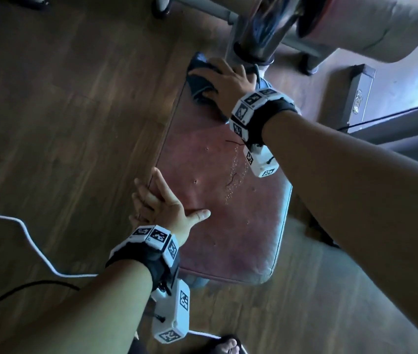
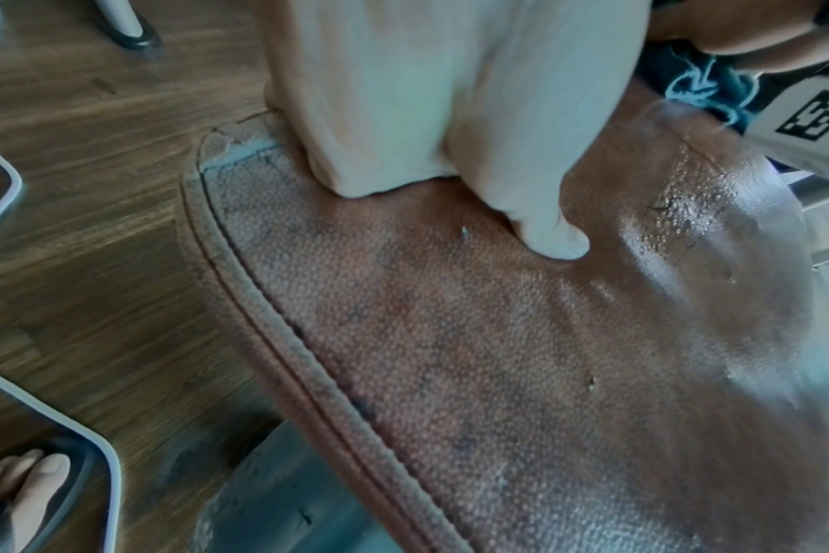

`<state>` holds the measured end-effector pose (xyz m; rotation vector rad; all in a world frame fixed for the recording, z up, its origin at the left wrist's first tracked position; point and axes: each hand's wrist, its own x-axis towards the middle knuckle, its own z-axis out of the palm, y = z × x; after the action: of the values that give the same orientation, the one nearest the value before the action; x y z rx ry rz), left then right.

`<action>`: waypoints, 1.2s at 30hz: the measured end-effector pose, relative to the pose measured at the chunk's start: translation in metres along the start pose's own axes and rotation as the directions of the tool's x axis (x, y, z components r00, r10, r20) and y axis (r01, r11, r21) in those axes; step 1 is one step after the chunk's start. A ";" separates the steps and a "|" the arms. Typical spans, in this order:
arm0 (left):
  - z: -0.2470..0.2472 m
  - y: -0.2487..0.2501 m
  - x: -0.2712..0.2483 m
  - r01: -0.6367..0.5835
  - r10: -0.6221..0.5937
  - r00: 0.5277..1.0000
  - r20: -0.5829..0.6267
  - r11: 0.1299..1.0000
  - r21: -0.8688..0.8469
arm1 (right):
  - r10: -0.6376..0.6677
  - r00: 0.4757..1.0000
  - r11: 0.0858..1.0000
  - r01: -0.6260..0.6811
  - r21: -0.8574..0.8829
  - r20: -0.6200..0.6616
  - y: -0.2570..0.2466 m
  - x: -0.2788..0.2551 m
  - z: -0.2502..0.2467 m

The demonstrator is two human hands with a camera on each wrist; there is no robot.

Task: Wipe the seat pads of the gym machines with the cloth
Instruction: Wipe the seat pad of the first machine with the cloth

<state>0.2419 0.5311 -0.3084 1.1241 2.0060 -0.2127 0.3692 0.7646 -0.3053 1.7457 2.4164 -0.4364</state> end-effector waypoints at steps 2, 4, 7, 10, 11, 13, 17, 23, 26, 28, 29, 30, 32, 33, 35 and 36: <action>0.000 0.000 -0.001 -0.006 0.006 1.000 -0.010 1.000 0.013 | 0.109 0.994 0.993 -0.109 0.036 -0.008 0.012 -0.002 -0.002; 0.000 0.000 -0.001 -0.013 0.014 1.000 -0.025 0.999 0.030 | 0.221 0.975 0.973 -0.220 0.064 0.000 0.030 -0.010 -0.007; 0.000 -0.001 -0.002 -0.015 0.016 0.999 -0.032 0.999 0.048 | 0.325 0.946 0.940 -0.322 0.110 -0.007 0.058 -0.035 -0.010; 0.000 0.000 -0.002 -0.014 0.015 1.000 -0.026 0.999 0.050 | 0.447 0.894 0.881 -0.433 0.191 -0.033 0.081 -0.063 -0.005; 0.000 0.000 -0.002 -0.012 0.013 0.999 -0.030 0.999 0.046 | 0.478 0.877 0.864 -0.459 0.207 -0.053 0.086 -0.072 -0.002; 0.001 0.000 -0.001 -0.003 0.005 0.999 -0.045 0.999 0.046 | 0.517 0.850 0.841 -0.482 0.244 -0.101 0.088 -0.096 0.005; 0.003 -0.002 -0.001 -0.019 0.022 0.997 -0.070 0.999 0.042 | 0.512 0.843 0.845 -0.458 0.277 -0.166 0.055 -0.170 0.039; 0.003 -0.001 -0.002 -0.032 0.034 0.996 -0.088 0.999 0.015 | 0.446 0.874 0.876 -0.381 0.294 -0.195 -0.023 -0.272 0.082; 0.003 -0.002 -0.001 -0.026 0.027 0.996 -0.085 1.000 0.017 | 0.359 0.917 0.914 -0.308 0.265 -0.173 -0.053 -0.293 0.089; 0.002 -0.001 -0.002 -0.027 0.029 0.997 -0.076 0.999 0.018 | 0.330 0.931 0.926 -0.288 0.244 -0.156 -0.061 -0.296 0.090; 0.002 -0.001 -0.002 -0.027 0.029 0.997 -0.076 0.999 0.019 | 0.314 0.938 0.934 -0.277 0.224 -0.149 -0.060 -0.294 0.091; 0.001 -0.001 -0.002 -0.027 0.028 0.997 -0.077 0.999 0.019 | 0.298 0.944 0.942 -0.266 0.205 -0.143 -0.059 -0.292 0.091; 0.001 0.000 -0.003 -0.025 0.026 0.996 -0.082 1.000 0.017 | 0.273 0.952 0.952 -0.247 0.181 -0.139 -0.055 -0.281 0.089; 0.001 0.001 -0.003 -0.023 0.024 0.996 -0.086 1.000 0.015 | 0.270 0.952 0.954 -0.244 0.177 -0.144 -0.053 -0.274 0.088; 0.001 0.001 -0.004 -0.025 0.025 0.996 -0.081 1.000 0.002 | 0.273 0.951 0.952 -0.246 0.182 -0.146 -0.050 -0.258 0.083; 0.000 0.001 -0.004 -0.027 0.027 0.997 -0.075 1.000 -0.005 | 0.276 0.951 0.950 -0.248 0.188 -0.137 -0.049 -0.251 0.079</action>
<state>0.2438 0.5292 -0.3060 1.1698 2.0548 -0.1522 0.3992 0.4990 -0.3055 2.2214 2.2559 -0.4953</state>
